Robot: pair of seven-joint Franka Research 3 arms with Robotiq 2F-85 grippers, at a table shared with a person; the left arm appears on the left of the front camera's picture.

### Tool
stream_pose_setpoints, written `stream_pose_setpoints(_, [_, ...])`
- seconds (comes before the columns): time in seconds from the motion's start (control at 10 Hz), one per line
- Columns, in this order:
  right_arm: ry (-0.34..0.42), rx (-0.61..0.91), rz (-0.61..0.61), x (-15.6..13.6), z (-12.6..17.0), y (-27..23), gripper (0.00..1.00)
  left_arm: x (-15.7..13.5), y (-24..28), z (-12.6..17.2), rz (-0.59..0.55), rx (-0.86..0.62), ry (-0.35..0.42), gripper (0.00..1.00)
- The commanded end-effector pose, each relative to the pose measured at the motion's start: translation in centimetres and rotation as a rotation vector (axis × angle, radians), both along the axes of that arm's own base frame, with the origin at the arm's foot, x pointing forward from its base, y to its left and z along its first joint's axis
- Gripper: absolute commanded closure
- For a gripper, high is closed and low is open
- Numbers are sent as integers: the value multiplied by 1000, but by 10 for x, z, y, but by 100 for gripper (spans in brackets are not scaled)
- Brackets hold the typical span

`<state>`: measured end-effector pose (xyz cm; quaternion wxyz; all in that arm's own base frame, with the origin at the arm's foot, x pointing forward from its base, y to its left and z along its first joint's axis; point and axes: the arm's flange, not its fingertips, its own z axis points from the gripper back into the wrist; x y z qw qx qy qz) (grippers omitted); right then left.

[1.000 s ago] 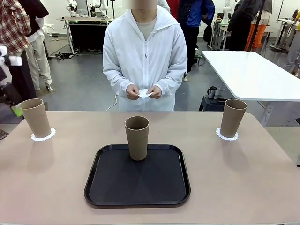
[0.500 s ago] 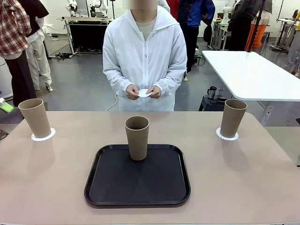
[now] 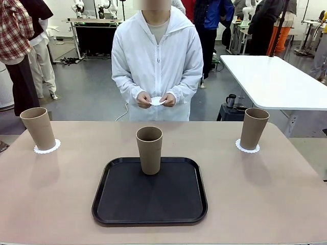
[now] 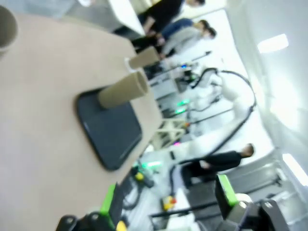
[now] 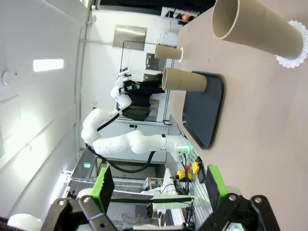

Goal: Place coasters on the table and set cups on them.
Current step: Take one Reusable plastic cup from the Flat Tray and place it on a coaster set by the human.

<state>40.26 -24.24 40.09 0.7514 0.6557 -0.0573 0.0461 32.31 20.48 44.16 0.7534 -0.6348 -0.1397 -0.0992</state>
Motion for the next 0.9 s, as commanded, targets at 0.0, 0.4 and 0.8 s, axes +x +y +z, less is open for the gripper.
stream_pose_setpoints(0.0, [4, -4, 0, 1, 1, 1, 0, 21, 45, -8, -17, -69, 49, 0])
stream_pose_setpoints(0.4, [4, -4, 0, 1, 1, 1, 0, 17, 61, -15, -12, -24, 90, 0])
stream_pose_setpoints(0.8, [4, -4, 0, 1, 1, 1, 0, 22, 60, -16, -24, -30, 96, 0])
